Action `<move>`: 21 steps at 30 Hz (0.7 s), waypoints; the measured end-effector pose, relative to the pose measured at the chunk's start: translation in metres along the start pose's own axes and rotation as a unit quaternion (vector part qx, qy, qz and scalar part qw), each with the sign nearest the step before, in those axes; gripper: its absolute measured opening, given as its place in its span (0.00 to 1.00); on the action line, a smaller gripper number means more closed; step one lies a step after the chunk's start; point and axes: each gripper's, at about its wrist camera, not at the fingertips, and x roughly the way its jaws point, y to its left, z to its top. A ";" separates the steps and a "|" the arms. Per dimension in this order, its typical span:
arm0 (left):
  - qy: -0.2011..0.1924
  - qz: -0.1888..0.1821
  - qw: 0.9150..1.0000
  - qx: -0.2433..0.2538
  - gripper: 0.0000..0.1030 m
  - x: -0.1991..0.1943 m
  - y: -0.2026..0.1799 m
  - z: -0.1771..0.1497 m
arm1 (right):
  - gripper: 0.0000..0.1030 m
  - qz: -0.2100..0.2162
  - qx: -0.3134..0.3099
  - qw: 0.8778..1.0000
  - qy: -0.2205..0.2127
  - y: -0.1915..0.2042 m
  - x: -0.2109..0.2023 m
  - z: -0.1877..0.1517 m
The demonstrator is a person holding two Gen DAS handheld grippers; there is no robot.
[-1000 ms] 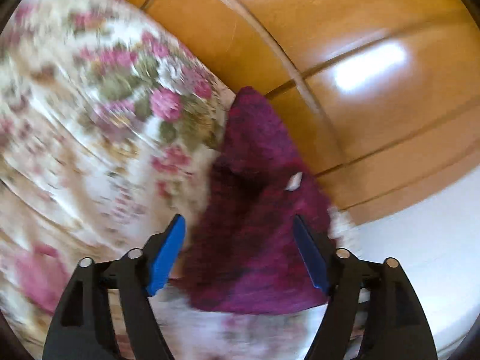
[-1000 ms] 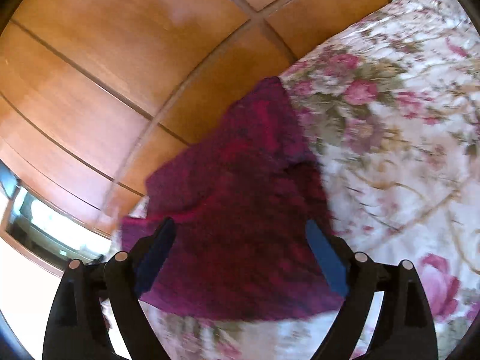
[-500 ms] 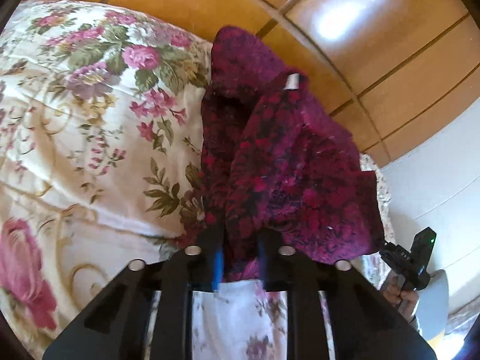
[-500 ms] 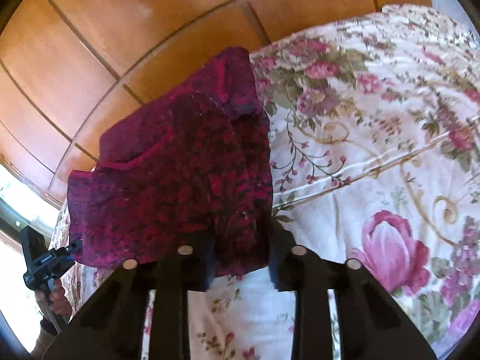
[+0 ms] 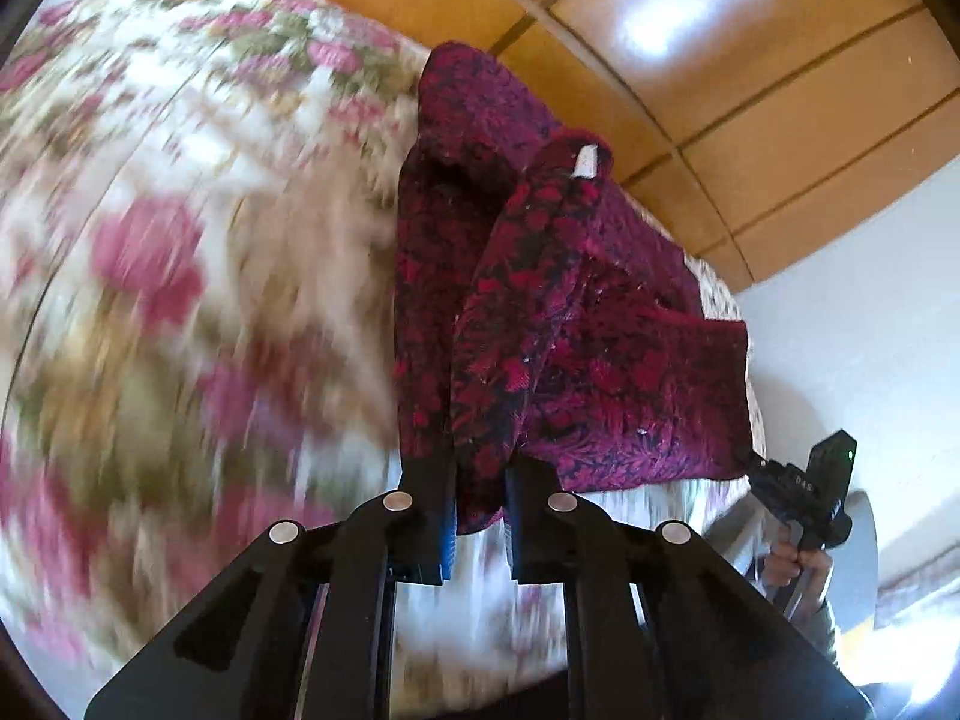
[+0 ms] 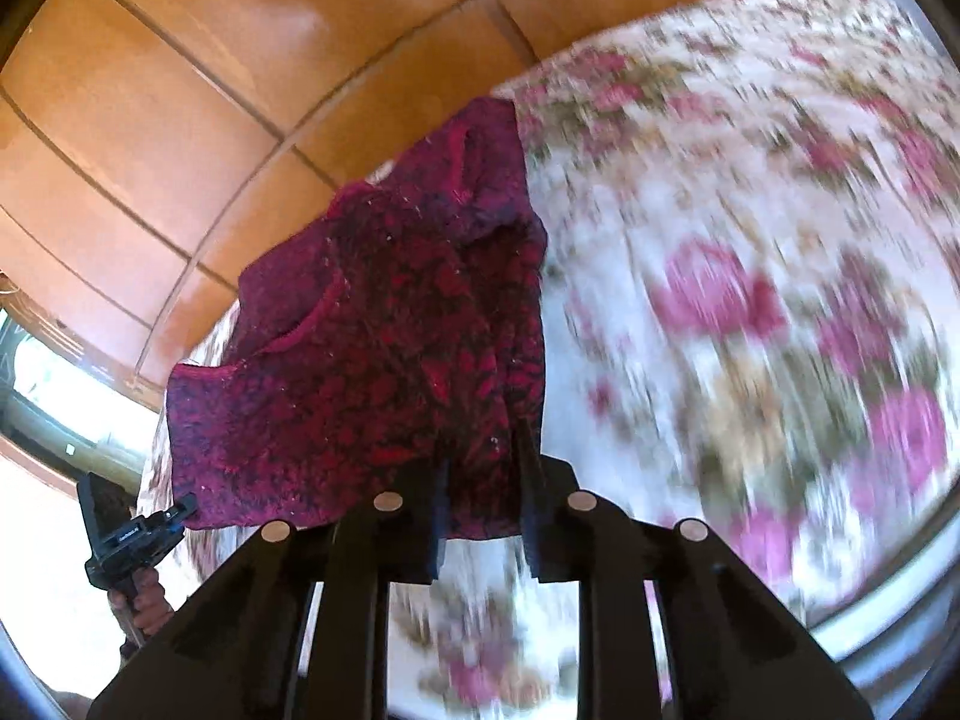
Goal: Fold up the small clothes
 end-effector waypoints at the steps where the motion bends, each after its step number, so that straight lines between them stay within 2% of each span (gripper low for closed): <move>1: 0.003 0.002 1.000 0.000 0.11 -0.005 0.001 -0.009 | 0.16 -0.005 -0.002 1.000 0.012 -0.001 -0.005 -0.010; 3: 0.009 -0.004 1.000 0.000 0.11 -0.010 0.003 -0.020 | 0.15 -0.014 -0.002 0.999 0.032 -0.004 -0.011 -0.026; 4: 0.008 0.001 1.000 0.011 0.12 -0.011 0.000 -0.021 | 0.14 -0.017 -0.002 0.999 0.037 -0.006 -0.012 -0.030; 5: 0.002 0.020 0.999 0.027 0.16 -0.013 -0.004 -0.022 | 0.14 -0.019 -0.007 0.999 0.041 -0.007 -0.012 -0.033; 7: 0.000 0.026 0.999 0.046 0.21 -0.013 -0.010 -0.014 | 0.24 -0.028 -0.024 0.999 0.040 -0.002 -0.011 -0.032; 9: -0.014 0.051 0.997 0.056 0.48 -0.018 -0.014 -0.005 | 0.44 -0.036 -0.030 0.999 0.024 0.003 -0.013 -0.023; 10: -0.023 0.057 0.996 0.059 0.53 -0.021 -0.013 0.000 | 0.49 -0.042 -0.038 0.998 0.012 0.006 -0.014 -0.020; 11: -0.037 0.059 0.996 0.064 0.55 -0.024 -0.014 0.008 | 0.54 -0.050 -0.049 0.998 0.000 0.011 -0.016 -0.015; 15: -0.076 0.095 0.988 0.097 0.55 -0.035 -0.023 0.030 | 0.57 -0.070 -0.091 0.993 -0.033 0.035 -0.014 0.005; 19: -0.079 0.136 0.976 0.149 0.55 -0.021 -0.039 0.048 | 0.57 -0.088 -0.144 0.985 -0.047 0.065 0.005 0.020; 21: -0.074 0.142 0.973 0.167 0.55 -0.014 -0.045 0.054 | 0.56 -0.092 -0.167 0.980 -0.048 0.077 0.019 0.027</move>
